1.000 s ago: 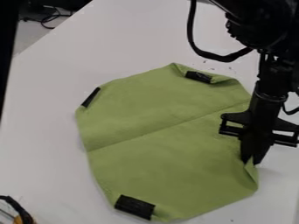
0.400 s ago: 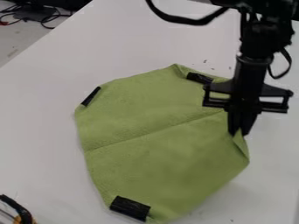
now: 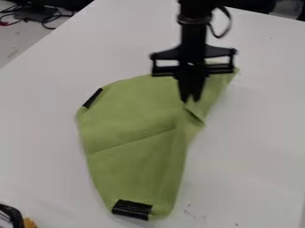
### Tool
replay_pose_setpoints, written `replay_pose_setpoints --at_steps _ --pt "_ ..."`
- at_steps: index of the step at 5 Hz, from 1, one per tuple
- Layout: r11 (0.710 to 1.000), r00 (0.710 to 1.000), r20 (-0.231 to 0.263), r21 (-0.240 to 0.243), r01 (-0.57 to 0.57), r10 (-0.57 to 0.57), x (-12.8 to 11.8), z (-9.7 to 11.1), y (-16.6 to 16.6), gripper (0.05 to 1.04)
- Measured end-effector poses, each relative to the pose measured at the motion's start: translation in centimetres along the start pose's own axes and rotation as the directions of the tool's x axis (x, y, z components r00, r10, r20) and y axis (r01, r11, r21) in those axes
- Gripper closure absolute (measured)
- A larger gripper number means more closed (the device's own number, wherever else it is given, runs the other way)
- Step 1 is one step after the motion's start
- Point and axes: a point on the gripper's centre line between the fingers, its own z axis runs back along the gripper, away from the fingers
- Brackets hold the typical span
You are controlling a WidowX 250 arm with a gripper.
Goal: Fold the cloth from bottom right to top left.
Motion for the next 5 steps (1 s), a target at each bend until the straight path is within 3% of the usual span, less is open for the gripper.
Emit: replay_pose_setpoints --at_steps 2,4,5 --pt "0.995 0.995 0.002 -0.018 -0.097 0.097 3.1 0.8 7.8 1.015" --pt "0.997 0.995 -0.064 -0.008 -0.078 0.077 4.5 -1.5 14.1 1.015" --pt "0.995 0.995 -0.046 -0.025 -0.093 0.092 5.1 -1.5 16.0 1.015"
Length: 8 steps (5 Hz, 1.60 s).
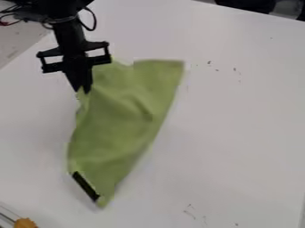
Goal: Fold the cloth from bottom right to top left.
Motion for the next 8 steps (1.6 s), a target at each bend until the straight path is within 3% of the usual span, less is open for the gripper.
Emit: replay_pose_setpoints --at_steps 1,2,4,5,6,7,8 --pt "1.000 1.000 -0.017 -0.018 0.006 -0.007 0.8 -0.6 1.3 0.987" --pt "0.999 0.998 -0.054 -0.042 0.008 -0.011 0.8 -1.7 1.1 0.815" --pt "0.993 0.996 -0.078 -0.115 0.024 -0.034 0.9 -2.2 0.8 0.235" --pt "0.998 0.998 -0.062 -0.054 -0.010 0.007 0.6 -0.7 1.3 0.075" --pt "1.000 1.000 0.006 0.027 0.009 -0.009 0.7 1.7 0.9 0.080" --pt "0.993 0.999 0.032 0.116 0.024 -0.028 0.3 2.8 0.0 0.084" --pt "0.990 0.997 0.020 0.121 0.075 -0.079 -0.3 2.5 -2.6 0.084"
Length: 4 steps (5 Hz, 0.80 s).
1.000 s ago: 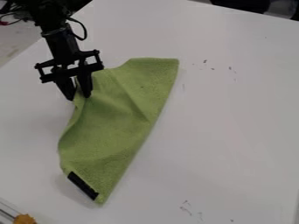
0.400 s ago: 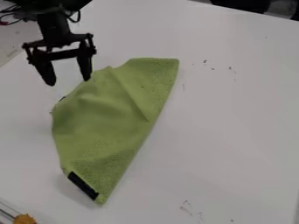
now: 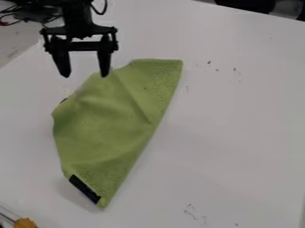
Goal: Fold the cloth from bottom right to top left.
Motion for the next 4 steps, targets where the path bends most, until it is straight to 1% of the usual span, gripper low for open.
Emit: replay_pose_setpoints --at_steps 1,2,3,4 --pt "0.998 0.999 0.000 -0.043 0.037 -0.037 -0.3 -0.9 -3.7 0.084" --pt "0.995 0.996 -0.010 -0.047 0.084 -0.085 -1.4 -1.5 -7.2 0.084" --pt "0.992 0.993 -0.019 -0.052 0.114 -0.115 -2.0 -2.2 -9.6 0.084" --pt "0.982 0.987 -0.001 -0.105 0.160 -0.161 -2.4 -3.0 -12.2 0.084"
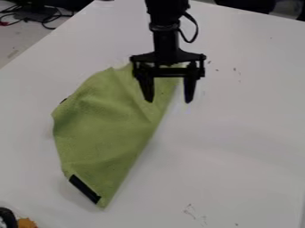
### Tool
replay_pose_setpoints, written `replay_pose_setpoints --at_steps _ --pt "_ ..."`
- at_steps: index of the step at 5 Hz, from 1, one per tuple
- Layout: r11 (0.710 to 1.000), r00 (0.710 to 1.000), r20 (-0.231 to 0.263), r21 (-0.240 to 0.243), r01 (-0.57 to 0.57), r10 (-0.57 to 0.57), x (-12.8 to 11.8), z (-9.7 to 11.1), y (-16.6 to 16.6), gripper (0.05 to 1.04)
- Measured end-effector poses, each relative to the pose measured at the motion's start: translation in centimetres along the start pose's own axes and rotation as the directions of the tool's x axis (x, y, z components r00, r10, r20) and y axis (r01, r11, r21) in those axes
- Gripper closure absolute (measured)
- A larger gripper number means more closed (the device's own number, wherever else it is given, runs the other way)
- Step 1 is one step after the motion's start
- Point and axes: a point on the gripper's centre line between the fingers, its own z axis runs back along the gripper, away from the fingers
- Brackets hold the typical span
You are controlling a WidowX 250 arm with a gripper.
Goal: Fold the cloth from bottom right to top left.
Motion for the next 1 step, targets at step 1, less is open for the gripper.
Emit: replay_pose_setpoints --at_steps 1 --pt "1.000 1.000 -0.006 0.005 0.025 -0.025 0.59 -0.54 -1.88 0.084"
